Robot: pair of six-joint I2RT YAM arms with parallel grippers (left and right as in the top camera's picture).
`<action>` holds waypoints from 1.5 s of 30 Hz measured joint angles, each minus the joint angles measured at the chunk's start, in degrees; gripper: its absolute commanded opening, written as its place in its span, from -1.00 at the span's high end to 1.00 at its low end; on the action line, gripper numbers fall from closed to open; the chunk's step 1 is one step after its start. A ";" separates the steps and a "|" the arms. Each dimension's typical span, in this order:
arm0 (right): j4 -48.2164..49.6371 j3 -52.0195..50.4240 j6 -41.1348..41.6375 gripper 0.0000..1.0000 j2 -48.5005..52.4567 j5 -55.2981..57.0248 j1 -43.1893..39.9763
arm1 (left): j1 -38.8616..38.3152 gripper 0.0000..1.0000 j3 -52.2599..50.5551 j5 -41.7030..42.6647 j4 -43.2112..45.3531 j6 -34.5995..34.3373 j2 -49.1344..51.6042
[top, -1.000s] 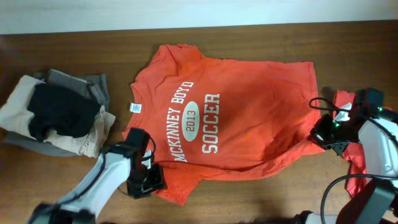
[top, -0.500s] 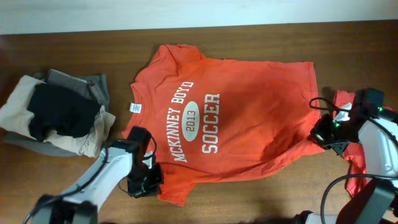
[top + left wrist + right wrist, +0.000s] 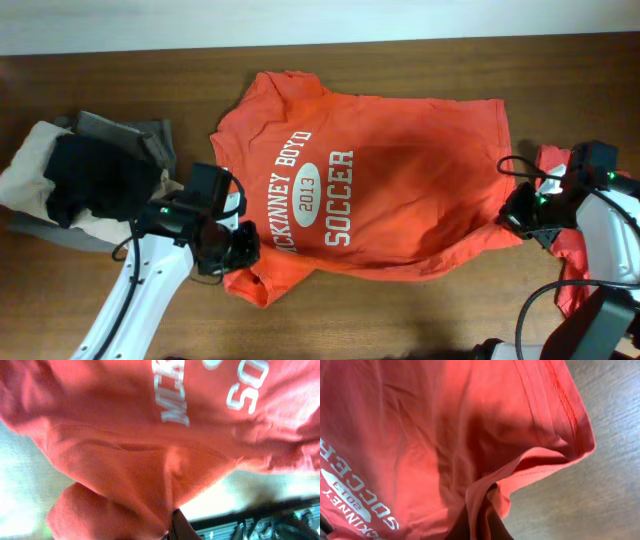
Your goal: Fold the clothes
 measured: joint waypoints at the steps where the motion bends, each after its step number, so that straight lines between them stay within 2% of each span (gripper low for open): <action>1: 0.61 0.00 -0.02 0.92 0.00 -0.02 0.00 | 0.00 0.78 0.00 -0.61 1.25 0.11 0.13; 8: 6.29 0.11 1.55 0.92 0.02 -0.52 0.00 | -0.04 0.78 0.07 -5.97 13.73 1.07 7.32; 17: 15.50 0.22 4.87 0.92 3.17 -1.29 0.70 | -0.04 0.74 0.11 -8.66 32.61 3.91 15.93; 19: 18.16 0.24 6.01 0.92 4.81 -1.29 1.55 | -0.04 0.55 0.15 -8.94 36.79 4.76 16.94; 24: 23.34 0.24 7.52 0.92 8.61 -1.27 3.58 | -0.04 -0.29 0.20 -10.82 43.06 6.10 17.44; 25: 23.82 0.24 7.72 0.92 9.29 -1.25 3.87 | -0.04 -0.32 0.22 -11.41 43.50 6.32 17.44; 27: 24.09 0.24 7.91 0.91 9.92 -1.03 4.04 | -0.04 -0.32 0.22 -12.00 43.43 7.15 17.44; 28: 24.09 0.24 7.96 0.83 10.08 -0.81 4.09 | -0.04 -0.29 0.31 -12.35 42.95 7.50 17.44; 30: 24.04 0.24 8.04 0.65 10.08 -0.37 4.09 | -0.04 -0.08 0.92 -12.35 40.44 7.98 17.46; 32: 23.85 0.26 7.96 0.23 10.08 -0.04 4.09 | -0.07 -0.06 2.12 -11.47 35.76 9.16 17.46; 33: 23.52 0.26 7.74 -0.08 10.08 0.09 4.09 | -0.15 0.01 2.64 -11.19 33.57 9.49 17.46; 34: 23.04 0.26 7.89 -0.16 10.08 0.09 4.09 | -0.33 0.07 3.04 -10.91 31.56 9.70 17.46; 38: 20.44 0.28 7.93 -0.19 10.08 0.24 4.09 | -1.01 0.22 3.41 -10.14 24.46 10.88 17.84; 45: 17.84 0.33 7.82 -0.20 10.08 0.26 3.15 | -1.55 0.27 3.48 -9.70 23.65 13.35 22.67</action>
